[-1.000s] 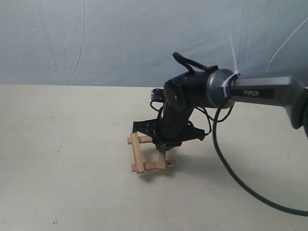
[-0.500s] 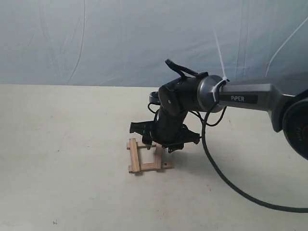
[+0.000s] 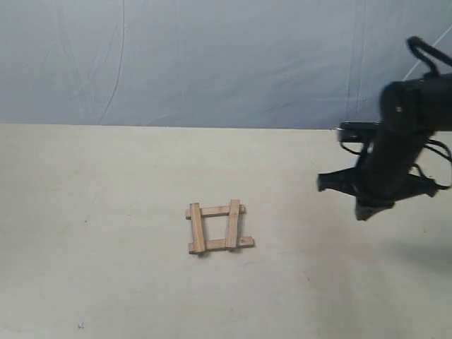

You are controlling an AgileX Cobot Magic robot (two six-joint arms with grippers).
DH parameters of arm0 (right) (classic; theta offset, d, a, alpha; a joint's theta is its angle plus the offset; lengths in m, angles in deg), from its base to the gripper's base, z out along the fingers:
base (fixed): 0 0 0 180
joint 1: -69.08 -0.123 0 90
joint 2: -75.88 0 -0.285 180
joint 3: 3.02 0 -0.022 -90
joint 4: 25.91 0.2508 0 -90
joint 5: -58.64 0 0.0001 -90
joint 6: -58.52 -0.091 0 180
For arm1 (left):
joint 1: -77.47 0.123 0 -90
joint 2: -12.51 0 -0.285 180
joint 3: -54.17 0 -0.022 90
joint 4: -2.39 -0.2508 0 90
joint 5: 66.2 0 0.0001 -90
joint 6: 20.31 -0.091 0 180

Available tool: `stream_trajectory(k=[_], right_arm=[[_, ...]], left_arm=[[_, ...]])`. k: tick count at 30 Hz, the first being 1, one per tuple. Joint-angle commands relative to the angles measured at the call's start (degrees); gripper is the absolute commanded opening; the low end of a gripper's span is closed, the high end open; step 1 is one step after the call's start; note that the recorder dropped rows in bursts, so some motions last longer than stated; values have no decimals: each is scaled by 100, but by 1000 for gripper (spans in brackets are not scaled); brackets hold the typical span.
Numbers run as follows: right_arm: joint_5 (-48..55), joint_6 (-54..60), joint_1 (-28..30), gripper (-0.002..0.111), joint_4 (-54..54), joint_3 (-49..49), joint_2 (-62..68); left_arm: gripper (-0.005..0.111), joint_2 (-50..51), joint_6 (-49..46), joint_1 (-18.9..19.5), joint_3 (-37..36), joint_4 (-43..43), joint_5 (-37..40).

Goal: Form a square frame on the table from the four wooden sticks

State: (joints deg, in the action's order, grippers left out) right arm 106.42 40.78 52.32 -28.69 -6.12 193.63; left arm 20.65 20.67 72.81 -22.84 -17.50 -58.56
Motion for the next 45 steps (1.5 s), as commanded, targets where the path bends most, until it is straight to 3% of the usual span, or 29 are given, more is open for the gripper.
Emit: stream_trajectory(k=[1,6,12,18,20,21,24,29,31,35,38,45], right_arm=[[-763,860,881,-1,95,-1183,-943],[-2385,911,1521,-1,-38,-2812,-2301],[-4881,911,1531,-1,-91,-4653,-3927],[-6692,1178,1502,-1,-278,-6410,-5242],[-7070,1388,1545,-1,105,-6868,-5639],[-7339,1546,1558,-1,978,-7245,-6246],[-6880,1558,1558,-1,1291,-7411,-7872],[-5903,1558,1558,-1,591,-7411,-10002],[-4696,1422,1619,-1,399,-7411,-10617],[-2926,773,1690,-1,-178,-7411,-10996],[-2808,678,1690,-1,-339,-7411,-10996],[-2570,678,1741,-1,-1393,-7411,-10996]], left_arm=[[0,-35,-20,-8,-21,17,7],[0,-35,-20,-8,-21,17,7],[0,-35,-20,-8,-21,17,7],[0,-35,-20,-8,-21,17,7],[0,-35,-20,-8,-21,27,7],[0,-35,-20,-8,-21,27,7],[0,-35,-119,-8,-21,-232,-143],[0,-35,-119,-8,-21,-825,-380],[0,-35,-119,-8,-21,-1221,-380],[0,-35,-119,-8,-21,-1554,-370],[0,-35,-119,-8,-21,-1921,-277],[0,-35,-92,-8,-21,-1295,9]])
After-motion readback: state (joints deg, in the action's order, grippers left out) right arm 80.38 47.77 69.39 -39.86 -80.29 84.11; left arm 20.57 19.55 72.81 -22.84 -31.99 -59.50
